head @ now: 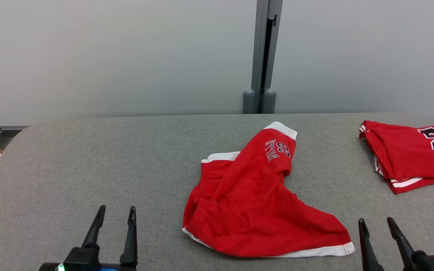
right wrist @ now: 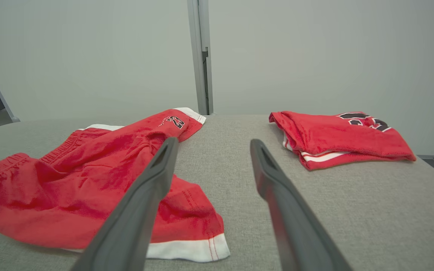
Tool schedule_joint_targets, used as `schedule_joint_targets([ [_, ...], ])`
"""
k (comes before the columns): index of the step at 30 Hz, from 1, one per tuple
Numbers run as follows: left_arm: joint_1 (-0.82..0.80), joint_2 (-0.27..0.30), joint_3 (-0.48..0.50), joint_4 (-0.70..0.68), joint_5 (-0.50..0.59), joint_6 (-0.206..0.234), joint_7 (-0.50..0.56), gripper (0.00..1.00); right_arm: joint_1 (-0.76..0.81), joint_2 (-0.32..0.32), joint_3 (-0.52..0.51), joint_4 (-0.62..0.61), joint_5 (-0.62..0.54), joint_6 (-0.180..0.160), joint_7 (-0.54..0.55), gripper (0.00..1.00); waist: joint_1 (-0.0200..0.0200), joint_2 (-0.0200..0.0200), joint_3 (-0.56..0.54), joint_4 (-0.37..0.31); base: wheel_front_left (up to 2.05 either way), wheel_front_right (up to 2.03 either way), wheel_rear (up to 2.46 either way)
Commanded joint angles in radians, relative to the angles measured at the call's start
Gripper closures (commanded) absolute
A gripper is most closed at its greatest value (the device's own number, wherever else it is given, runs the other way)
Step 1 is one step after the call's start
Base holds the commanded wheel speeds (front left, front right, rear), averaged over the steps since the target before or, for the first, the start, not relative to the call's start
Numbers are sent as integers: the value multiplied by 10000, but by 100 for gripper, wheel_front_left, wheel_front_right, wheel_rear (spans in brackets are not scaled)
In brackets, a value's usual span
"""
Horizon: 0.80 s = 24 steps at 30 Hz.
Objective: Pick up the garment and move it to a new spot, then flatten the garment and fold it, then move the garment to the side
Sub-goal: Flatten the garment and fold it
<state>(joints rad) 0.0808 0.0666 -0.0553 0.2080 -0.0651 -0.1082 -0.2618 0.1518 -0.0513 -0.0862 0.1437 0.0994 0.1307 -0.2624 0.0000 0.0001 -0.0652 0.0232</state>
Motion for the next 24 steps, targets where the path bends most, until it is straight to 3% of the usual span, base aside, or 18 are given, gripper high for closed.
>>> schedule_joint_targets([
  [1,-80,44,-140,61,-20,-60,-42,0,-114,13,73,85,-53,1,-31,0,0,-1,17,-25,0,0,0],
  [5,-505,197,-562,255,2,-151,-43,0,-412,-74,265,573,-411,1,-32,0,0,-1,95,-124,0,0,0],
  [12,-1227,561,-1653,1136,-143,-248,-42,0,-1033,-765,847,2120,-415,1,21,0,0,-1,271,-288,0,0,0],
  [24,-2269,1788,-5060,3573,-1183,-222,-42,0,-2209,-1612,2332,4642,201,-1,12,0,0,-1,683,-550,0,0,0],
])
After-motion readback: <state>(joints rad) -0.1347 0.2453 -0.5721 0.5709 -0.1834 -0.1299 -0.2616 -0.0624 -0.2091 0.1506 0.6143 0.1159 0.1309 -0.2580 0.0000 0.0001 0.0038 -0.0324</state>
